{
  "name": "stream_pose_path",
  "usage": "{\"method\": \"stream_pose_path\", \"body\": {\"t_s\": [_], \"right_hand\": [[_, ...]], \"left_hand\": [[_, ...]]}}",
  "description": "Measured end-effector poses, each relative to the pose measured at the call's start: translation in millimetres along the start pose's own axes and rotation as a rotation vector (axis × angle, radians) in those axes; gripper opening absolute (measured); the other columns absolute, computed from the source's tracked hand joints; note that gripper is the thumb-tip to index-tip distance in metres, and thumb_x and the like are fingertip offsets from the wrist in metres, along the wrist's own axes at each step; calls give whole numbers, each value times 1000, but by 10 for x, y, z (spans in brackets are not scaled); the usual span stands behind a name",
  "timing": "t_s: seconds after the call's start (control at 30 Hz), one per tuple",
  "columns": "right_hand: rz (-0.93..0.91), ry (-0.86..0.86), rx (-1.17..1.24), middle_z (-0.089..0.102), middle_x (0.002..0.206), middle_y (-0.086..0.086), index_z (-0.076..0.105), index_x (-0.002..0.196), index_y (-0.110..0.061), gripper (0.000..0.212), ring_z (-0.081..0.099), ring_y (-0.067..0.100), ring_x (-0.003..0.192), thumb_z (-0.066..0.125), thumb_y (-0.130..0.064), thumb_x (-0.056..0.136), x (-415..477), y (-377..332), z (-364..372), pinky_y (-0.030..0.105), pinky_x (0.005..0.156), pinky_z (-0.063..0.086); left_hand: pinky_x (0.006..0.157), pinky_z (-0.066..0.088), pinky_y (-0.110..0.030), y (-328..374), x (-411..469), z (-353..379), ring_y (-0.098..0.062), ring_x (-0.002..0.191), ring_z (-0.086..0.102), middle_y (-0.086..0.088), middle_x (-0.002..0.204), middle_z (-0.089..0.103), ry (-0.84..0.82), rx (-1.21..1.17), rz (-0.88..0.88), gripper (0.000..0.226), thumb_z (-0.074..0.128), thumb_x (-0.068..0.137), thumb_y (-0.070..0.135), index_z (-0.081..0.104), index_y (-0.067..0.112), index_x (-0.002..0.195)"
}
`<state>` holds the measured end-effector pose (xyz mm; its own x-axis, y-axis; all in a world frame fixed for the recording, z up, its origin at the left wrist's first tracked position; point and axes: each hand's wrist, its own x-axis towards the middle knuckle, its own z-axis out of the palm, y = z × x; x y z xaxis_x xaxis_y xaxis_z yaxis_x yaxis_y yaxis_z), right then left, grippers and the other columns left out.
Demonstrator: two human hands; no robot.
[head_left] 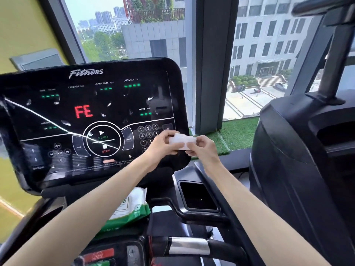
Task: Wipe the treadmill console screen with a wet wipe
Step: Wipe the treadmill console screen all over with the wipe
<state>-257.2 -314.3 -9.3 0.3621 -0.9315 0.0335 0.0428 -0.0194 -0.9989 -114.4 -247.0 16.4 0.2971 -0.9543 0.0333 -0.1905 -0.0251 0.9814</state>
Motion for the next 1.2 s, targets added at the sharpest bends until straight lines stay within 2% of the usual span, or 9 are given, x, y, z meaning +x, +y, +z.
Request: {"method": "stream_pose_path", "body": {"t_s": [0.1,0.2,0.3,0.4,0.5,0.67,0.83,0.93,1.2], "right_hand": [[87,-101,171,69,88,17,56,91,-5,12,67,24,66,66,-5,83,-30,8,-10,28,64,55],[61,-134,-34,70,84,13,56,87,-11,14,67,20,68,67,-19,84,-33,103,17,28,58,50],[0,17,-314,69,85,5,59,86,-16,12,66,18,78,59,-29,87,-8,241,11,34,71,52],[7,93,-355,65,93,2,60,96,-20,13,62,22,91,51,-15,87,5,357,3,44,81,51],[51,64,-326,64,93,0,58,102,-23,30,63,23,89,49,-2,83,2,429,23,48,79,52],[91,50,-248,67,89,2,56,99,-26,37,66,24,89,45,2,78,26,519,-30,51,81,51],[103,50,-169,68,91,7,56,102,-19,39,67,22,81,38,8,79,-3,411,-60,44,80,54],[87,71,-124,68,90,10,57,106,-11,39,67,24,80,38,9,79,-19,330,-54,43,76,54],[36,146,-245,62,102,-1,56,114,-16,35,55,17,99,40,1,87,-73,37,-38,27,77,40]], "left_hand": [[66,50,-24,-87,-89,115,-13,75,61,-4,87,65,109,12,16,24,71,77,2,59,17,93],[60,46,-19,-31,-82,73,-11,66,56,-3,74,61,222,36,44,14,64,78,-3,60,10,80],[61,41,-24,-9,-82,-126,-11,63,47,6,68,51,140,594,281,7,63,76,2,61,9,77],[55,40,-29,-61,-170,-191,-19,73,54,0,81,52,-59,1233,619,14,59,74,1,66,11,82],[62,49,-35,-180,-186,-66,-21,86,54,-3,92,51,-316,1527,611,33,53,80,-1,68,18,102],[65,39,-30,-125,-71,227,-22,96,55,-3,100,52,-384,1716,433,25,50,88,0,64,14,105],[60,38,-29,-77,-67,382,-23,95,53,-7,109,50,-495,1844,538,26,47,86,-3,60,9,106],[61,41,-28,-57,32,344,-20,99,51,-6,110,48,-397,1740,574,32,44,88,1,56,12,116],[70,50,-28,299,352,290,-18,97,52,-5,107,47,-154,1606,567,35,45,87,-4,60,13,113]]}}
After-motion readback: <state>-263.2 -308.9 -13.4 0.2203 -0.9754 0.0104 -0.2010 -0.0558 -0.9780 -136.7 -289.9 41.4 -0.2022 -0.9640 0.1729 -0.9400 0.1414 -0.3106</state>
